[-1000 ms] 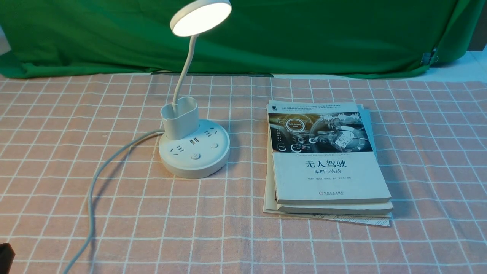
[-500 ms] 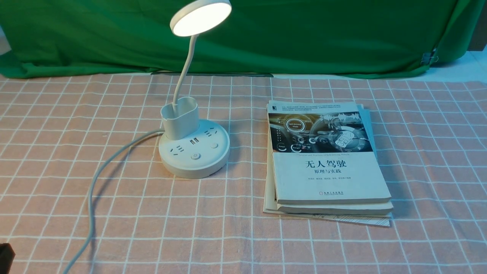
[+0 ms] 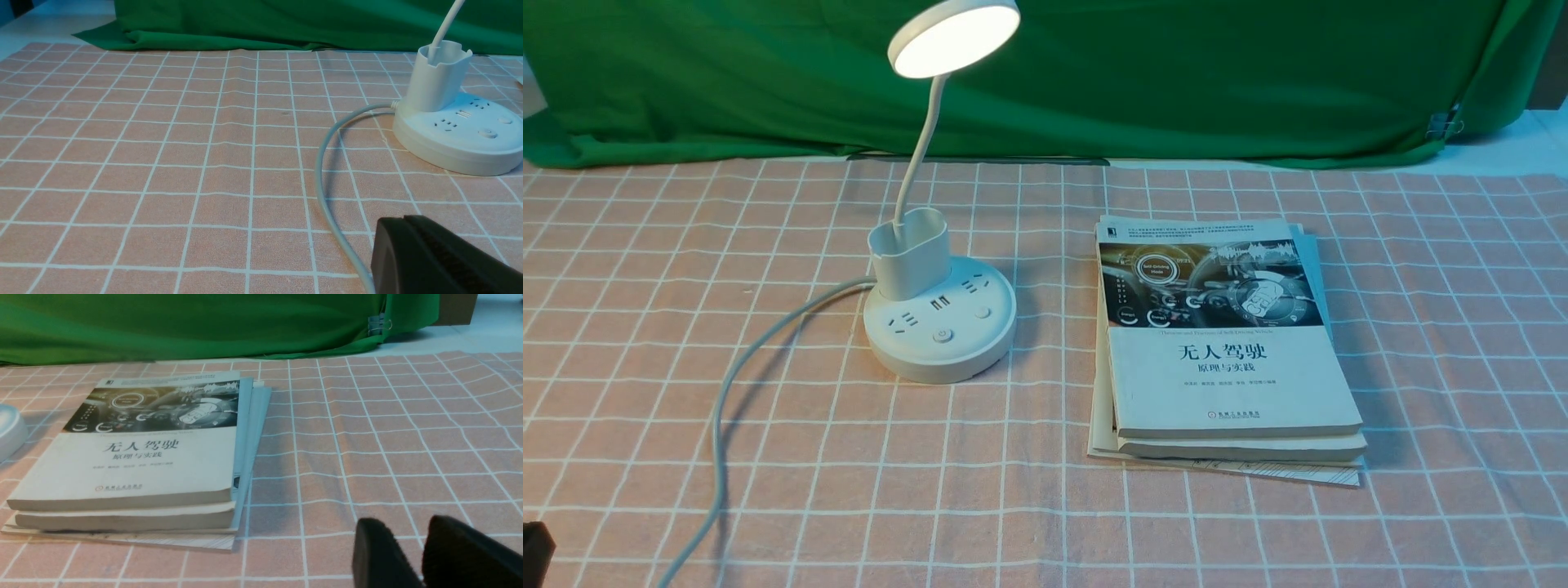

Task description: Turn on the table lamp on the pink coffee tablecloth with your hand.

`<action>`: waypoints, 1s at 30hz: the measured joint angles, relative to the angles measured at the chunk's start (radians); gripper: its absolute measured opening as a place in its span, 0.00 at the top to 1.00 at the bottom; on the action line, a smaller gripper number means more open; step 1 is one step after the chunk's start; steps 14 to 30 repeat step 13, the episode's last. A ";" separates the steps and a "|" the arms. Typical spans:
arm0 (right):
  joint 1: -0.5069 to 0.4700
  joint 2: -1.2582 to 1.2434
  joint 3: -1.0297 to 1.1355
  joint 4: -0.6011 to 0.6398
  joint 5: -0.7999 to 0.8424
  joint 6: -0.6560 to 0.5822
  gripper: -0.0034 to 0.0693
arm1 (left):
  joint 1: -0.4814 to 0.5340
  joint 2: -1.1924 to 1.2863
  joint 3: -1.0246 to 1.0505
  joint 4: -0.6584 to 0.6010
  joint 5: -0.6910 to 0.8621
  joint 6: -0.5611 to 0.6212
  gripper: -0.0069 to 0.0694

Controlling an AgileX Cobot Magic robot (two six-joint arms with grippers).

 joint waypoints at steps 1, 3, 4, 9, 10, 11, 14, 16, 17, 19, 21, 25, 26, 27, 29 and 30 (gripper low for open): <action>0.000 0.000 0.000 0.000 0.000 0.000 0.62 | 0.000 0.000 0.000 0.000 0.000 0.000 0.88; 0.000 0.000 0.000 0.000 0.000 0.000 0.62 | 0.000 0.000 0.000 0.000 0.000 0.000 0.88; 0.000 0.000 0.000 0.000 0.000 0.000 0.62 | 0.000 0.000 0.000 0.000 0.000 0.000 0.88; 0.000 0.000 0.000 0.000 0.000 0.000 0.62 | 0.000 0.000 0.000 0.000 -0.001 0.000 0.88; 0.000 0.000 0.000 0.000 0.000 0.000 0.62 | 0.000 0.000 0.000 0.000 -0.002 0.000 0.88; 0.000 0.000 0.000 0.000 0.000 0.000 0.62 | 0.000 0.000 0.000 0.000 -0.005 0.000 0.88; 0.000 0.000 0.000 0.000 0.000 0.000 0.62 | 0.006 0.000 0.000 0.000 -0.017 0.000 0.88; 0.000 0.000 0.000 0.000 0.000 0.000 0.62 | 0.006 0.000 0.000 0.000 -0.017 0.000 0.88; 0.000 0.000 0.000 0.000 0.000 0.000 0.62 | 0.006 0.000 0.000 0.000 -0.017 0.000 0.88; 0.000 0.000 0.000 0.000 0.000 0.000 0.62 | 0.006 0.000 0.000 0.000 -0.017 0.000 0.88; 0.000 0.000 0.000 0.000 0.000 0.000 0.62 | 0.006 0.000 0.000 0.000 -0.017 0.000 0.88; 0.000 0.000 0.000 0.000 0.000 0.000 0.62 | 0.006 0.000 0.000 0.000 -0.017 0.000 0.88; 0.000 0.000 0.000 0.000 0.000 0.000 0.62 | 0.006 0.000 0.000 0.000 -0.017 0.000 0.88; 0.000 0.000 0.000 0.000 0.000 0.000 0.62 | 0.006 0.000 0.000 0.000 -0.017 0.000 0.88; 0.000 0.000 0.000 0.000 0.000 0.000 0.62 | 0.006 0.000 0.000 0.000 -0.017 0.000 0.88; 0.000 0.000 0.000 0.000 0.000 0.000 0.62 | 0.006 0.000 0.000 0.000 -0.017 0.000 0.88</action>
